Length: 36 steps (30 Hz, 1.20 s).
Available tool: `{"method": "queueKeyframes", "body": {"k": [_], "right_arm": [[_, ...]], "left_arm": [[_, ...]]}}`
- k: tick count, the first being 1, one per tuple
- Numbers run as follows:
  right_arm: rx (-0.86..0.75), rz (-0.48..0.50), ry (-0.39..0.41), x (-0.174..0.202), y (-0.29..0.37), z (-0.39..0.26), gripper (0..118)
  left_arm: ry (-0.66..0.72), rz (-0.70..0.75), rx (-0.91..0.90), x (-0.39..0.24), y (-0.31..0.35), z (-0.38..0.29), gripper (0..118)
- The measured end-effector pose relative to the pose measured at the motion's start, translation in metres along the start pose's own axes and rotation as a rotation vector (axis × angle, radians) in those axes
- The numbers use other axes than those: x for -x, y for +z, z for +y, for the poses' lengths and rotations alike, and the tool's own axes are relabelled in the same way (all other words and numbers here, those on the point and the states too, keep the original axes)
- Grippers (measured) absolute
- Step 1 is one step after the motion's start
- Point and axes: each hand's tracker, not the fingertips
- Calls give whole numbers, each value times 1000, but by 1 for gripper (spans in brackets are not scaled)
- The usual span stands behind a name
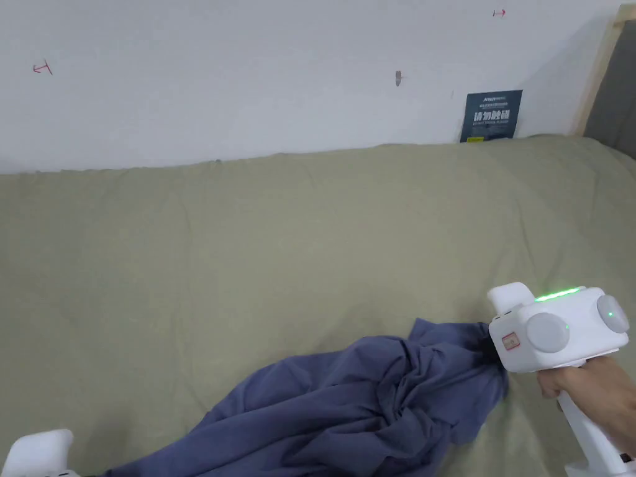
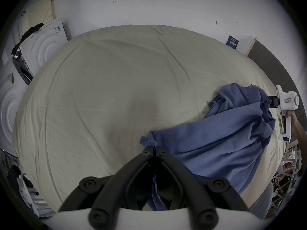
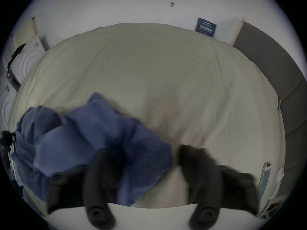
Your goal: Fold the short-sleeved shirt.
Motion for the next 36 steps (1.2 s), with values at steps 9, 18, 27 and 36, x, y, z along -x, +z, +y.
{"method": "queueKeyframes", "body": {"k": [9,18,27,36], "right_arm": [[-145,42,-126,-52,122,-11,2],[-367,29,-178,-98,287,-23,2],[-540,-14,-178,-111,401,-16,2],[-619,-58,-193,-124,442,11,2]], "left_arm": [[60,16,-73,16,55,21,0],[2,137,-323,24,185,70,0],[20,188,-507,22,314,114,0],[24,209,-591,21,366,129,0]]}}
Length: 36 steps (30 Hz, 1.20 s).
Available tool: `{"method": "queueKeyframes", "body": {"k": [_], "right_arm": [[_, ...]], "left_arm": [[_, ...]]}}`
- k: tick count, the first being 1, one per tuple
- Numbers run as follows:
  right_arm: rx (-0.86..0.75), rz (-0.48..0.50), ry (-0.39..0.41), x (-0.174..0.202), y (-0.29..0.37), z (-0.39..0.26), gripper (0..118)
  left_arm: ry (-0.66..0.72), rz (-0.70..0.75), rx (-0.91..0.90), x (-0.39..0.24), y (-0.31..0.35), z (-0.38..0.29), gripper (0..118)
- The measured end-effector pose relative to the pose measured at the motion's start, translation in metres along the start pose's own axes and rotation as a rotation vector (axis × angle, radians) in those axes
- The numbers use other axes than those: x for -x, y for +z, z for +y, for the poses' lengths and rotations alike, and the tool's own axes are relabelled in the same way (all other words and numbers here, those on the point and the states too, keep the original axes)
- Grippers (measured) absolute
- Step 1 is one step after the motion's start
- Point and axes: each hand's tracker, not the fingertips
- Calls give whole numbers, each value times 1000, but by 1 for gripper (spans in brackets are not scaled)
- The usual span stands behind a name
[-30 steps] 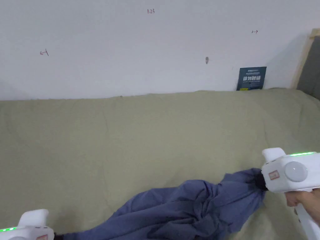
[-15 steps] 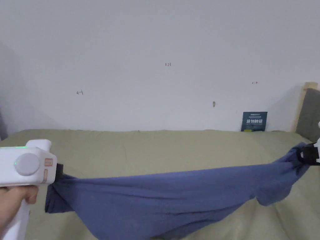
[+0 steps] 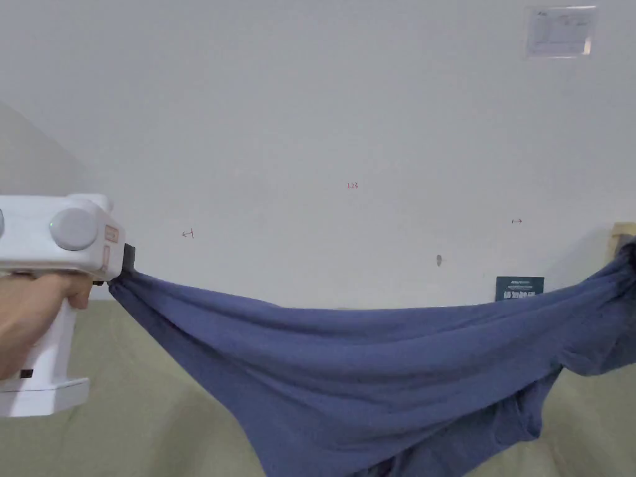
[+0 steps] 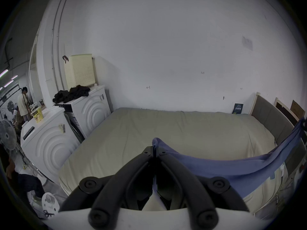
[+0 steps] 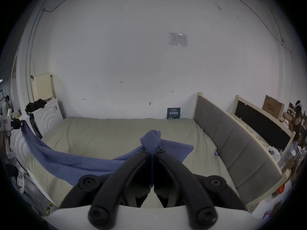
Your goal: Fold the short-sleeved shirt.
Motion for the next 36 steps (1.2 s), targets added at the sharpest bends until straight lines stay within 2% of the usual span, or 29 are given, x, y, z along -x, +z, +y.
{"method": "queueKeyframes", "body": {"k": [7,21,31,36], "right_arm": [[10,-31,16,3,-12,14,2],[-1,-71,1,-3,-65,67,2],[-7,-112,42,12,-136,106,2],[-20,-122,55,19,-182,124,2]], "left_arm": [[29,28,12,-11,-13,-1,0],[52,97,-12,-15,-68,55,0],[-20,224,-74,-49,-104,100,0],[4,243,-81,-60,-133,112,0]]}}
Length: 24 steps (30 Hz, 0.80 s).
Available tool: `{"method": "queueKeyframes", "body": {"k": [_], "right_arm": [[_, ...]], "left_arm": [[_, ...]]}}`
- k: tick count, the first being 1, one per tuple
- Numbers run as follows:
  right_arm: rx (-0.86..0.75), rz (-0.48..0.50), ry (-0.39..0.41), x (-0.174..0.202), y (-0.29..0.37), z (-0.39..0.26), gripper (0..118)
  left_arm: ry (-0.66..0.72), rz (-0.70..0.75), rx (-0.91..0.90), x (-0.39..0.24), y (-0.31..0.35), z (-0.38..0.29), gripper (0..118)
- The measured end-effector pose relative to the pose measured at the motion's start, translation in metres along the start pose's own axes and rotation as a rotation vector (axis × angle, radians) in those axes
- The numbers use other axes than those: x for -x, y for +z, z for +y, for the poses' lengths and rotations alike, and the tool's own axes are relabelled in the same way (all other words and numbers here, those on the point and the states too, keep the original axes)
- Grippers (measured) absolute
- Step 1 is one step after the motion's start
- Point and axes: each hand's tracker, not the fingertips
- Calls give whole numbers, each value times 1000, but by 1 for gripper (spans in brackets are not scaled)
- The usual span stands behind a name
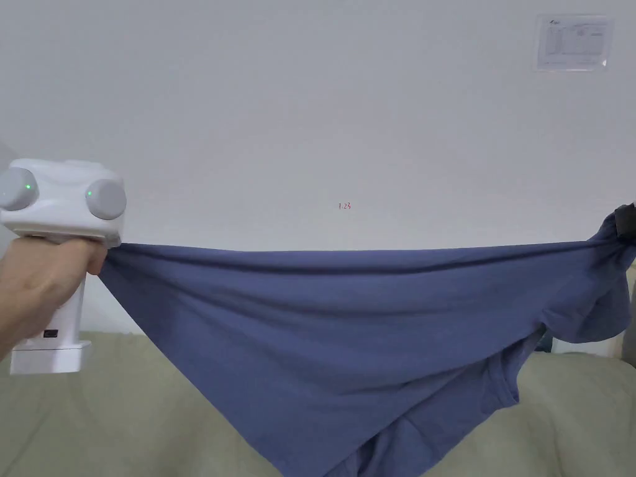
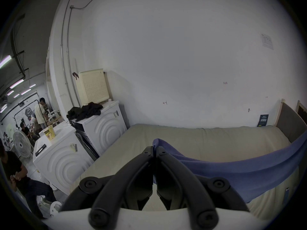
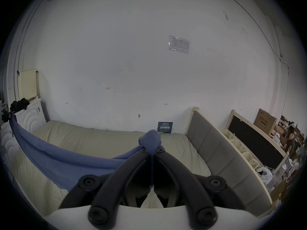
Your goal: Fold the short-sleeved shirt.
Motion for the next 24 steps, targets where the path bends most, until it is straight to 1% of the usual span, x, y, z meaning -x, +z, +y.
{"method": "queueKeyframes", "body": {"k": [7,10,12,14,15,17,20,21,22,23,24], "right_arm": [[1,-10,-7,23,-53,-10,2],[13,-2,-15,31,-70,-31,2],[49,-3,1,35,-81,-53,2],[101,-1,17,32,-93,-81,2],[122,4,3,32,-94,-95,2],[172,21,-7,31,-90,-132,2],[242,29,39,33,-79,-187,2],[264,47,20,30,-77,-210,2],[303,63,22,29,-69,-231,2],[301,61,0,26,-59,-253,2],[340,60,-8,24,-51,-272,2]], "left_arm": [[-7,40,3,-26,-47,-15,0],[-6,39,25,-36,-67,-32,0],[-19,23,64,-40,-80,-52,0],[-71,-5,135,-43,-94,-78,0],[-71,-12,147,-43,-95,-86,0],[-63,-21,197,-41,-99,-125,0],[-90,-65,292,-39,-112,-178,0],[-101,-80,301,-38,-109,-199,0],[-115,-77,318,-34,-105,-219,0],[-118,-93,338,-30,-103,-237,0],[-118,-106,367,-28,-91,-257,0]]}}
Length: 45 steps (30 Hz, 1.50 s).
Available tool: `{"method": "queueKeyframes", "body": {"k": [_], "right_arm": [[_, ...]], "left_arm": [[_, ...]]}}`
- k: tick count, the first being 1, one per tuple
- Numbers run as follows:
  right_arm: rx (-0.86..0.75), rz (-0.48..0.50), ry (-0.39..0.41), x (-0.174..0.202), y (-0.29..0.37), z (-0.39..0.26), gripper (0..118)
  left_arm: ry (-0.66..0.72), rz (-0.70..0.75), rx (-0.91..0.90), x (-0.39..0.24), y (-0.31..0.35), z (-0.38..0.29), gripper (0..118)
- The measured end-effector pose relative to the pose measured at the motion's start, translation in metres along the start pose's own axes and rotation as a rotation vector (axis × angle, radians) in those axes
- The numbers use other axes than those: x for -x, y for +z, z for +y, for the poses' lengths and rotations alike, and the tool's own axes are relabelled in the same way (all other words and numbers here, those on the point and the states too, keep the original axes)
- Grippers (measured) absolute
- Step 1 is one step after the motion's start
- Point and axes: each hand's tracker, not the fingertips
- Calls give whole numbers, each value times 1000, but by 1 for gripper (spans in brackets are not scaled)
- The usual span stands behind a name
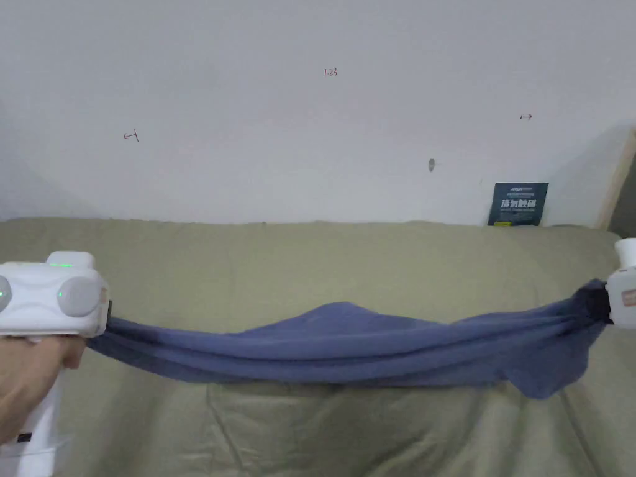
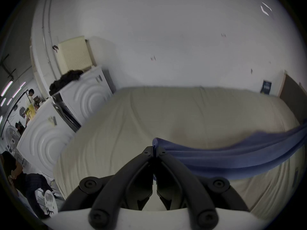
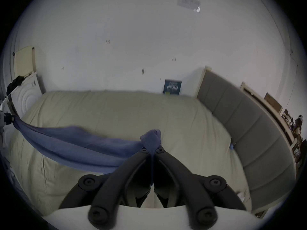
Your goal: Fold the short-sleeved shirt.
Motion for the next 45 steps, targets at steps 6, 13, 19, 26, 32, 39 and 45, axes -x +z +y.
{"method": "queueKeyframes", "body": {"k": [6,13,19,26,32,39,45], "right_arm": [[82,52,-38,-20,36,-114,2],[135,79,-71,-25,85,-196,2],[147,92,-132,-35,121,-236,2],[179,87,-146,-40,126,-261,2],[198,61,-165,-36,113,-270,15],[111,-3,-172,-6,136,-267,118],[-76,88,-81,48,193,-238,94]], "left_arm": [[-9,-37,82,9,35,-101,0],[-11,-56,120,36,58,-166,0],[41,-88,152,63,60,-205,0],[72,-114,183,76,57,-239,0],[101,-130,180,72,59,-251,0],[126,-171,97,71,87,-251,116],[154,-297,-57,68,151,-249,83]]}}
